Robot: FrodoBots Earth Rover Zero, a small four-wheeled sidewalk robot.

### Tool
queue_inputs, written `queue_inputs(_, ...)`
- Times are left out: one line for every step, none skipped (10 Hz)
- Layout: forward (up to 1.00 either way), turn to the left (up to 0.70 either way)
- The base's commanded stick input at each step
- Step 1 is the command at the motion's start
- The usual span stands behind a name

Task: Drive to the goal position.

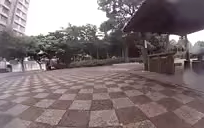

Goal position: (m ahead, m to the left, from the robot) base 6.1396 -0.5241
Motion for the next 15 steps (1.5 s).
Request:
queue_inputs(1.00, 0.00)
queue_inputs(1.00, 0.00)
queue_inputs(1.00, 0.00)
queue_inputs(1.00, 0.00)
queue_inputs(1.00, 0.00)
queue_inputs(1.00, 0.00)
queue_inputs(1.00, 0.00)
queue_inputs(1.00, 0.00)
queue_inputs(1.00, 0.00)
queue_inputs(1.00, 0.00)
queue_inputs(1.00, 0.00)
queue_inputs(1.00, 0.00)
queue_inputs(1.00, 0.00)
queue_inputs(1.00, 0.00)
queue_inputs(1.00, 0.00)
